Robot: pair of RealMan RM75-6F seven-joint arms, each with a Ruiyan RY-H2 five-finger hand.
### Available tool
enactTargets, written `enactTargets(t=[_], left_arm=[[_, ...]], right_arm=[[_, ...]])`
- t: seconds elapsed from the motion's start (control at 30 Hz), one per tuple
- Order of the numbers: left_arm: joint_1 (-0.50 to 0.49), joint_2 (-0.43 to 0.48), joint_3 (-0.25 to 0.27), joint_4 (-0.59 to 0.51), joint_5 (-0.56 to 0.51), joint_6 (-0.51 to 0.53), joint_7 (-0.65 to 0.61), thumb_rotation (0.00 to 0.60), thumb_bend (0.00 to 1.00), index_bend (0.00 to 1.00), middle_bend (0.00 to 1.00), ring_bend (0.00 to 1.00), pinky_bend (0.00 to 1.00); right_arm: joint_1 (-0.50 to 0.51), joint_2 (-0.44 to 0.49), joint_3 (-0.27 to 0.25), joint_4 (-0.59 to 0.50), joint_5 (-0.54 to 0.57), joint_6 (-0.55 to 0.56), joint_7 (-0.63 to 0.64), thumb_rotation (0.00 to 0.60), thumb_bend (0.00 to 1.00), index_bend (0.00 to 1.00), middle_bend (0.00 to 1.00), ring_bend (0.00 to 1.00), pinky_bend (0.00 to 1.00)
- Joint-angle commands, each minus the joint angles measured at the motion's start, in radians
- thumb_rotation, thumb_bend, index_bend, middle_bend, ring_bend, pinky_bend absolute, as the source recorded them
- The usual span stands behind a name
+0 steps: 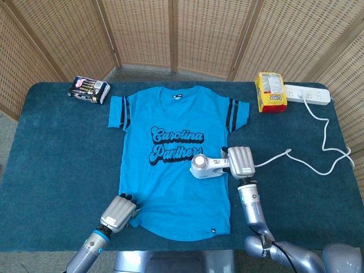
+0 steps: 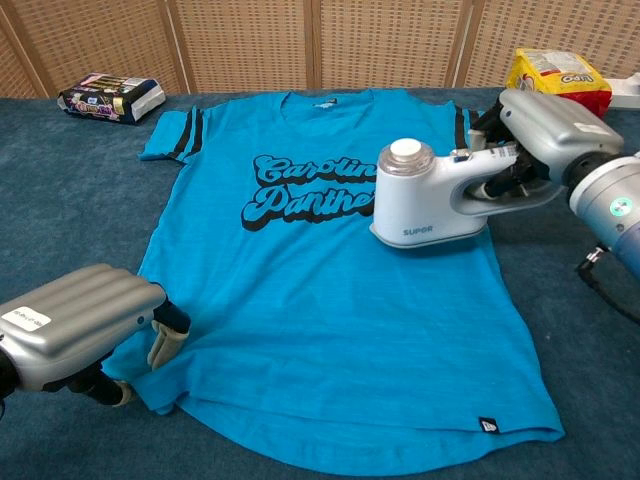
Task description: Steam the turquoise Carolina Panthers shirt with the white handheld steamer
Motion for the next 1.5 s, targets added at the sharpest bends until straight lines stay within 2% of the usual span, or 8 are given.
enactTargets(t=[0.03,0.27,0.43,0.73,1.17,1.5], left_arm=[[0.0,-0.003,0.001,0.001,0.0,-0.001,0.001,0.598,0.31,0.63,0.56,0.39,0.39],[0.0,-0.004,0.0,-0.002,-0.003,0.0,0.01,0.599,0.31,0.63,0.56,0.39,0.39],[0.001,-0.004,0.0,-0.004,-0.004,0.002,0.012,0.597,0.31,0.63,0.56,0.39,0.39],[0.002,-0.006,0.0,-0.009,-0.008,0.004,0.021,0.599,0.31,0.63,0.56,0.39,0.39],[0.007,0.002,0.003,-0.018,-0.011,0.013,0.03,0.6,0.31,0.63,0.56,0.39,0.39],[0.006,0.0,0.003,-0.016,-0.009,0.01,0.028,0.598,0.31,0.63,0.56,0.39,0.39]], right_arm=[[-0.002,0.026,0.027,-0.009,0.021,0.007,0.007,0.6,0.29,0.72,0.73,0.76,0.64],[-0.008,0.078,0.074,0.002,0.063,0.011,0.035,0.6,0.29,0.72,0.73,0.76,0.64],[-0.016,0.102,0.088,0.036,0.095,0.0,0.059,0.6,0.29,0.72,0.73,0.76,0.64],[-0.027,0.103,0.089,0.173,0.146,-0.044,0.115,0.6,0.29,0.72,0.73,0.75,0.63],[-0.012,0.031,0.078,0.36,0.173,-0.093,0.17,0.6,0.29,0.72,0.73,0.74,0.6],[-0.017,0.028,0.065,0.396,0.169,-0.117,0.189,0.6,0.27,0.67,0.67,0.66,0.53]])
